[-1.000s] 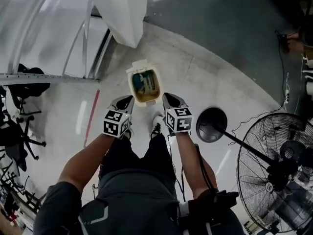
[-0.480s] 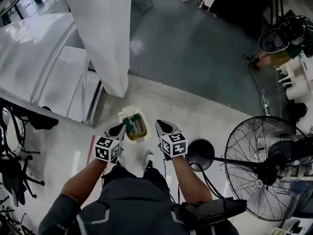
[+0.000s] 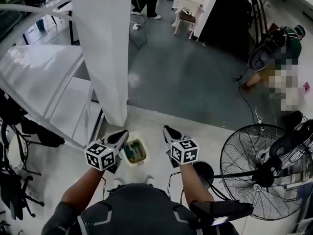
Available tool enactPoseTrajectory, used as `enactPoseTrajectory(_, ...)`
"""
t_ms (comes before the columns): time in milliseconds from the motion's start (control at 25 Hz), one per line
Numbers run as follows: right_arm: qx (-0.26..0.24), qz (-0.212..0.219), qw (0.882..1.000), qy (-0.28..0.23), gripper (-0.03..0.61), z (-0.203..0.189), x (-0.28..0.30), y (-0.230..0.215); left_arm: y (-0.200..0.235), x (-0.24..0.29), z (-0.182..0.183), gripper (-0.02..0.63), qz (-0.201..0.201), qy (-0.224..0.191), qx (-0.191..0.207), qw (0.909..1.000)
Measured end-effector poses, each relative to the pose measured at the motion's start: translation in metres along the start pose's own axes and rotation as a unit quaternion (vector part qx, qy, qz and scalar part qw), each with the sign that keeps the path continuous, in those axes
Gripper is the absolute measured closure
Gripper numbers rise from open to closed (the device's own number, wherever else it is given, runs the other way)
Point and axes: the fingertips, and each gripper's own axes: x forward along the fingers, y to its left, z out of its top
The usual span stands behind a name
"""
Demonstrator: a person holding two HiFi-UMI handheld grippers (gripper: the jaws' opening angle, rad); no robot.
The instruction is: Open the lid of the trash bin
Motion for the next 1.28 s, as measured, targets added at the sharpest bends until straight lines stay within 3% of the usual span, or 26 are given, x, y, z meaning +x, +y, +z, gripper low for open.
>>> enactPoseTrajectory(320, -0.031, -0.002, 0.997, -0.073, 0.549, 0.074, -0.039, 0.004, -0.004, -0.024, 0.073, 0.606, 0.030, -0.052, 0.060, 0.9964)
enactPoseTrajectory(480, -0.048, 0.001, 0.993, -0.110, 0.549, 0.108, -0.056, 0.009, -0.001, -0.043, 0.115, 0.606, 0.066, -0.088, 0.098, 0.9892)
enactPoseTrajectory(680, -0.039, -0.007, 0.986, -0.161, 0.549, 0.142, -0.086, 0.005, -0.002, -0.073, 0.152, 0.606, 0.106, -0.135, 0.116, 0.9783)
enactPoseTrajectory(920, -0.087, -0.038, 0.980, -0.178, 0.549, 0.163, -0.106, 0.005, -0.010, -0.089, 0.170, 0.606, 0.115, -0.151, 0.134, 0.9727)
enactPoseTrajectory(1280, -0.089, -0.051, 0.976, -0.192, 0.551, 0.174, -0.124, 0.000, -0.024, -0.088, 0.177, 0.606, 0.128, -0.153, 0.157, 0.9672)
